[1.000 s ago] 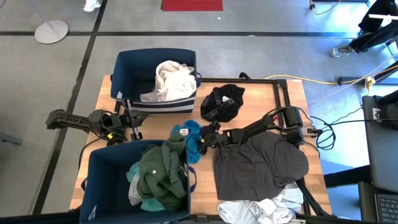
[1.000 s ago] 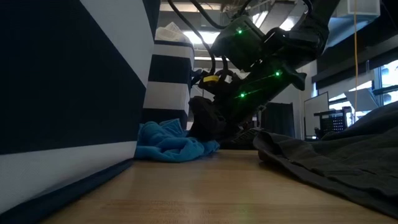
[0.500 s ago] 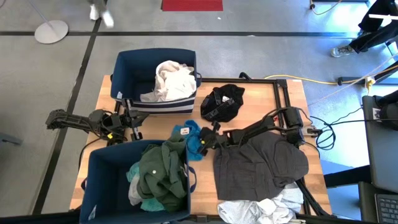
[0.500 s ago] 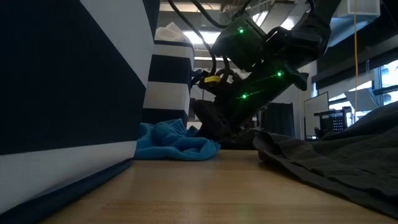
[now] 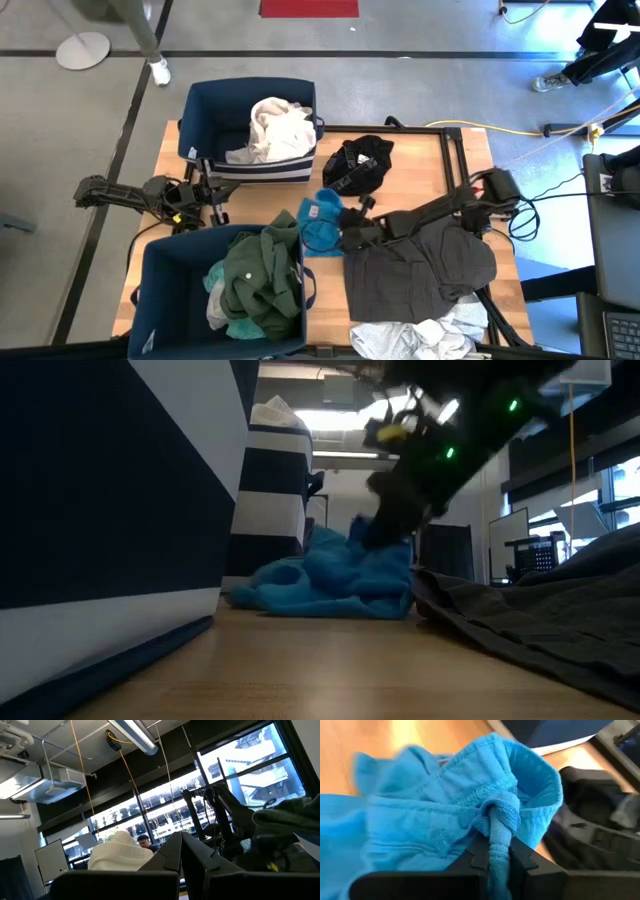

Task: Sort clothes
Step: Put the blue shorts into the bottom blue laundry bin

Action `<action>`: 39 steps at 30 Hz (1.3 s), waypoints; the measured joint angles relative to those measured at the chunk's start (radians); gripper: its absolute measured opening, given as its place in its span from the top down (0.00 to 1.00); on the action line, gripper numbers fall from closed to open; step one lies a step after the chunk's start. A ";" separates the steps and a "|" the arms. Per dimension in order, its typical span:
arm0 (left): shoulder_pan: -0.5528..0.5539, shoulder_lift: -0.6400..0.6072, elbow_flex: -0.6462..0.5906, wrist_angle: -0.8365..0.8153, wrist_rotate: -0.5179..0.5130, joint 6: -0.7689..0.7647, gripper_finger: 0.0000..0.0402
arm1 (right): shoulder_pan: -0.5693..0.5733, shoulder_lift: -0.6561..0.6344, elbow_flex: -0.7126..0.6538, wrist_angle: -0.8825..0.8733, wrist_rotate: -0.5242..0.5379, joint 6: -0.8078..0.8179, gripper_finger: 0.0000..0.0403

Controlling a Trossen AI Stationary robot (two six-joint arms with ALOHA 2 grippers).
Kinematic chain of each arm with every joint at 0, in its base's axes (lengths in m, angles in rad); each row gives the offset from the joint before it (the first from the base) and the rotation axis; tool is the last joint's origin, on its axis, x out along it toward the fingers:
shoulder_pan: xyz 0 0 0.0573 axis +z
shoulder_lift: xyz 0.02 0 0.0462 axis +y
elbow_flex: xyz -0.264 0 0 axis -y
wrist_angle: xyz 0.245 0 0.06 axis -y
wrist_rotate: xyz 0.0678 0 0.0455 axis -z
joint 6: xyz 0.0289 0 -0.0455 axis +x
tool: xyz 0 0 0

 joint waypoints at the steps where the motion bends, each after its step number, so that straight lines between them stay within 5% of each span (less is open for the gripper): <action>1: 0.000 0.000 0.000 -0.001 0.000 0.000 1.00 | 0.006 -0.025 0.000 -0.018 0.014 0.001 0.93; 14: 0.000 0.000 0.000 -0.001 0.000 0.000 1.00 | 0.025 -0.311 0.015 -0.044 0.126 -0.107 0.92; 27: 0.000 0.000 0.000 -0.001 0.000 0.000 1.00 | 0.025 -0.334 0.273 -0.047 0.129 -0.382 0.91; 34: 0.000 0.000 0.000 0.000 0.000 0.007 1.00 | 0.037 -0.331 0.408 -0.032 0.080 -0.456 0.91; 39: 0.000 0.000 0.000 0.000 0.000 0.007 1.00 | 0.037 -0.330 0.422 0.136 -0.072 -0.493 0.91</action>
